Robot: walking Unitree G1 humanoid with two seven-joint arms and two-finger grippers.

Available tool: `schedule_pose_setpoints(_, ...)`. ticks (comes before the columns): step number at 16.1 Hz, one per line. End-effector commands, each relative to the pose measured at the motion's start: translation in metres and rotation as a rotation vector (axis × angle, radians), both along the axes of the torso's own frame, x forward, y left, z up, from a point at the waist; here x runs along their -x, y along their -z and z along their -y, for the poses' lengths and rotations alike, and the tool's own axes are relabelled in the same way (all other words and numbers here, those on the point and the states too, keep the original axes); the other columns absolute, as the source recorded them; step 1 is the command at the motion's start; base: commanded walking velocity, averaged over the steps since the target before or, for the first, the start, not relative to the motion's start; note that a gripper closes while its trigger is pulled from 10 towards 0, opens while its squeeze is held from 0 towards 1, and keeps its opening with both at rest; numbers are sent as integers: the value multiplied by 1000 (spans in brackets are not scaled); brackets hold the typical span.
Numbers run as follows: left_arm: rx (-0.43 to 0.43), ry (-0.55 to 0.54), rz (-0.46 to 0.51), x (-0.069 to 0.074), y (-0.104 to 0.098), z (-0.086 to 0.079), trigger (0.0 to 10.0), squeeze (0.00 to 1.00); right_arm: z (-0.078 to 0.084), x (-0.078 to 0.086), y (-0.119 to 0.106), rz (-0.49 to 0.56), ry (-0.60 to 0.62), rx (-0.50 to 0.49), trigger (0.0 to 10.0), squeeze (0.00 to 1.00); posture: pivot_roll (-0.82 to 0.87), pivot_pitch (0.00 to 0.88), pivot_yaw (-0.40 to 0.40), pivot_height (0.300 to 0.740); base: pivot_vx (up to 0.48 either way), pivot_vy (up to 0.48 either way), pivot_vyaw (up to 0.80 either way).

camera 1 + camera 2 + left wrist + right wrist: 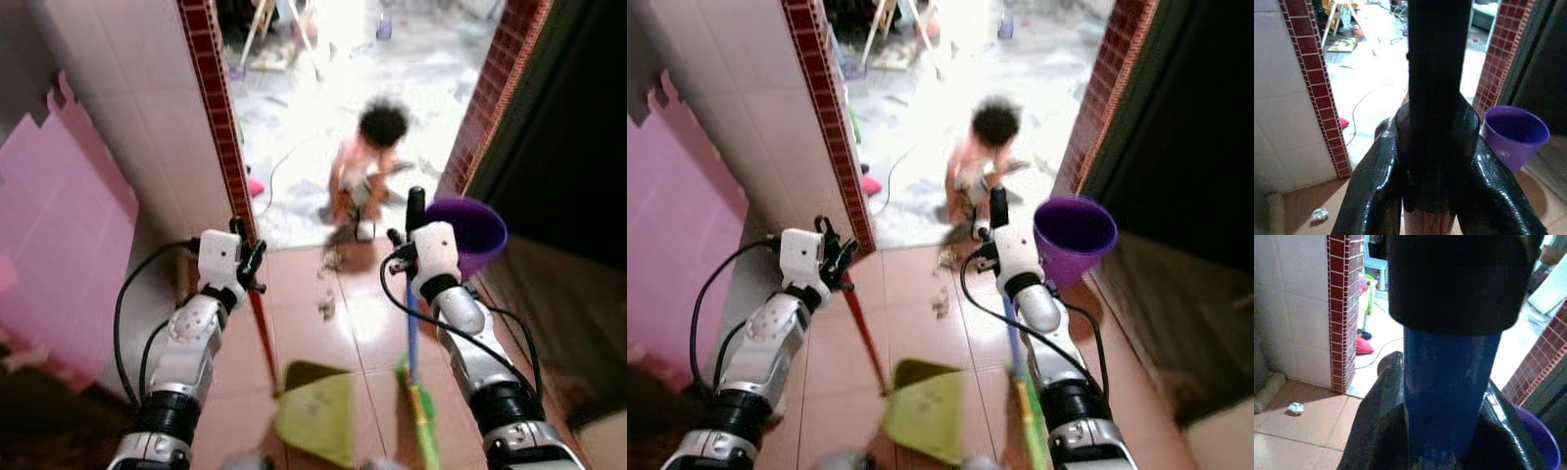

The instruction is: Sweep floor

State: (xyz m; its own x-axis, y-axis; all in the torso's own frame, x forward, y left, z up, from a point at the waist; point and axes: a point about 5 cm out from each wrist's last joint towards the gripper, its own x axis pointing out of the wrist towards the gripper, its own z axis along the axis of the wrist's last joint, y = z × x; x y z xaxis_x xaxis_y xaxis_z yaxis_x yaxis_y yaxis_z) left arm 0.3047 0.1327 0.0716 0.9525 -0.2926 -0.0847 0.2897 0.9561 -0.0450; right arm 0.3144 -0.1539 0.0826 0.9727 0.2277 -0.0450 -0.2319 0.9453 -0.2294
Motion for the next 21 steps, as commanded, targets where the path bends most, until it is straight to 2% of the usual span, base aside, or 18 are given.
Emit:
schedule_pose_setpoints(1,-26,-21,56,-5,-12,-11,10000,0,-12,-5,-12,49,-28,-23,10000,0,-104,0,41,740,472,0,0)
schedule_pose_setpoints(6,-22,-26,43,-5,-10,-11,10000,0,-11,-4,-11,45,-27,-19,10000,0,-106,0,42,740,412,0,0)
schedule_pose_setpoints(14,-32,-27,33,-6,-9,-9,10000,0,-16,-2,-10,29,-75,-55,10000,0,-110,0,44,740,339,339,0)
schedule_pose_setpoints(21,-72,-28,77,-7,-16,-9,10000,0,-15,-2,-9,22,-80,-42,10000,0,-107,0,42,740,0,0,0)
